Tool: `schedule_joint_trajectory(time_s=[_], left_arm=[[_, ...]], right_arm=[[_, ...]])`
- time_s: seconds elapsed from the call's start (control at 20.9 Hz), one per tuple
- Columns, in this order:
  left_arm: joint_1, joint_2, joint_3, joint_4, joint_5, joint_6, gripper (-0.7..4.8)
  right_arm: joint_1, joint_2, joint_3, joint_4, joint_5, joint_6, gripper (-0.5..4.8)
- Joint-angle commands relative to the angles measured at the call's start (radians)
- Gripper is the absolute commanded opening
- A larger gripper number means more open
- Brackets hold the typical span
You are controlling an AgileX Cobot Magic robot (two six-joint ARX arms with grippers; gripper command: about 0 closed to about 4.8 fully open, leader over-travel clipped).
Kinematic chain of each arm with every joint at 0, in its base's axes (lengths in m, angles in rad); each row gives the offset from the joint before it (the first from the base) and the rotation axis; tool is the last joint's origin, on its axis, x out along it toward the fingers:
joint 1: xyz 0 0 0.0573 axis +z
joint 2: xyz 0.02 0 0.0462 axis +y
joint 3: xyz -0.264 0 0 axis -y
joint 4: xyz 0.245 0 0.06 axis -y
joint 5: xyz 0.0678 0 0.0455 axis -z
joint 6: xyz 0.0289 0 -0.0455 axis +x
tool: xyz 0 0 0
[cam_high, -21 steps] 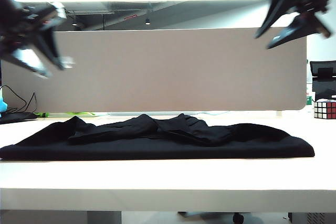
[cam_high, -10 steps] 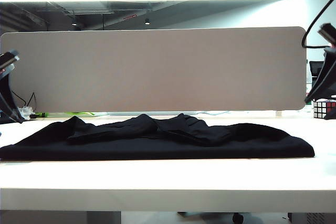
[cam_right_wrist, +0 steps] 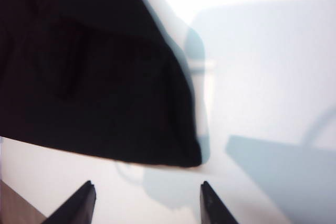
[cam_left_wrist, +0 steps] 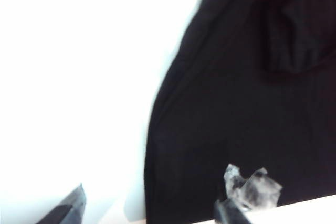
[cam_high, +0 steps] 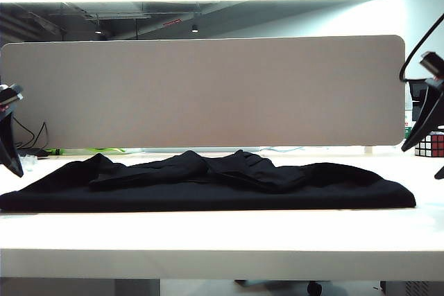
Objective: Fold the bottom side of the T-shirt horizontally towards the center, about one-third of the way, then fold the sleeve back towards the center, creating a straight line along the edge of the T-shirt, and finally fold the bottom of the T-shirt up towards the top, creating a neat rectangle.
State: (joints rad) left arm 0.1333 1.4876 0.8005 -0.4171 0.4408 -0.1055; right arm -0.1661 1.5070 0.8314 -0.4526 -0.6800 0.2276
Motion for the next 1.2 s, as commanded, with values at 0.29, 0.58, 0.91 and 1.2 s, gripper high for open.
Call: schedule_joint_trajectory(time_s=[0.29,0.58,0.91,1.2], left_arm=[[0.000,0.042,0.001,0.008,0.012,0.001,3.06],[-0.003,0.147,0.001,0.014,0.085,0.000,3.06],[-0.037,0.173,0.001,0.015,0.101,0.001,3.06],[-0.066,0.173,0.001,0.013,0.100,0.000,3.06]], right_arm=[[0.002,0.102,0.002,0.043,0.009,0.008,2.72],[0.013,0.113,0.003,0.058,0.024,0.009,2.71],[0.093,0.131,0.003,0.119,0.039,0.052,2.71],[0.142,0.154,0.004,0.140,0.068,0.064,2.70]])
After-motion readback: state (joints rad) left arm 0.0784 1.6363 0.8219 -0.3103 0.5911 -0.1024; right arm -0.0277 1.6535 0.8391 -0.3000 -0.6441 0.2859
